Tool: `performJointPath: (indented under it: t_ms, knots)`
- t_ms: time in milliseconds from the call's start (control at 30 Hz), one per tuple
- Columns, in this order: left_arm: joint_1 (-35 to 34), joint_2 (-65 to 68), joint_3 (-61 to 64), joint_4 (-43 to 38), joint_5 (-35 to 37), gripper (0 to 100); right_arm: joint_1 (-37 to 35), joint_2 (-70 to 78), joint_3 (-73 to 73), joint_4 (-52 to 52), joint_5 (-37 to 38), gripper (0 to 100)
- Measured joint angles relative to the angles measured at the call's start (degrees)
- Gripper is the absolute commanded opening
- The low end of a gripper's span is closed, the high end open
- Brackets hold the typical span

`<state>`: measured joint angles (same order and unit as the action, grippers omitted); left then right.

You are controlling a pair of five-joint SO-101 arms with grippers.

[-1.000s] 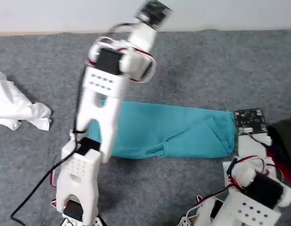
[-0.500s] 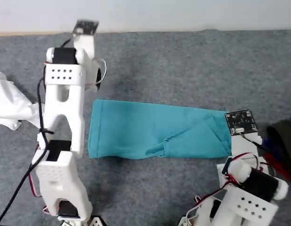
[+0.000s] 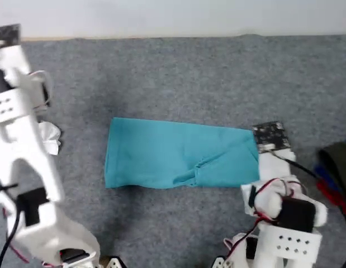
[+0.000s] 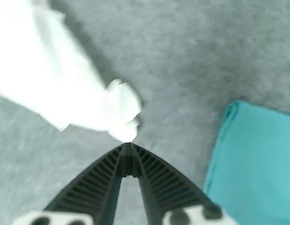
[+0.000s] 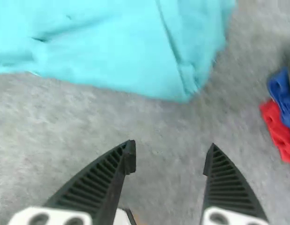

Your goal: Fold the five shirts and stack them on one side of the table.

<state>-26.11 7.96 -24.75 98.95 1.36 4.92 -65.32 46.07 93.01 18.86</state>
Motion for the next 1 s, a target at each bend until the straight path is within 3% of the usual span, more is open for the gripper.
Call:
performJointPath:
  t_ms: [67, 367, 467, 667, 1000]
  knots:
    - [-3.1, -3.9, 4.1, 0.0, -1.3, 0, -4.8, 0.0, -0.1, -1.4, -0.5, 0.2]
    - [-17.5, -21.9, 21.0, 0.0, -8.3, 0, -18.3, 14.9, -15.6, -2.5, -1.7, 1.0]
    - [-20.7, -28.3, 25.5, 0.0, -9.8, 0, -20.9, 22.9, -24.5, -1.5, -6.2, 1.0]
    - [-23.6, -38.2, 37.5, 0.1, -11.8, 0, -28.0, 37.5, -38.5, -1.0, -20.7, 1.0]
    - [-24.1, -46.7, 52.7, -1.0, -12.0, 0, -32.5, 51.8, -41.1, -13.5, -27.8, 0.9]
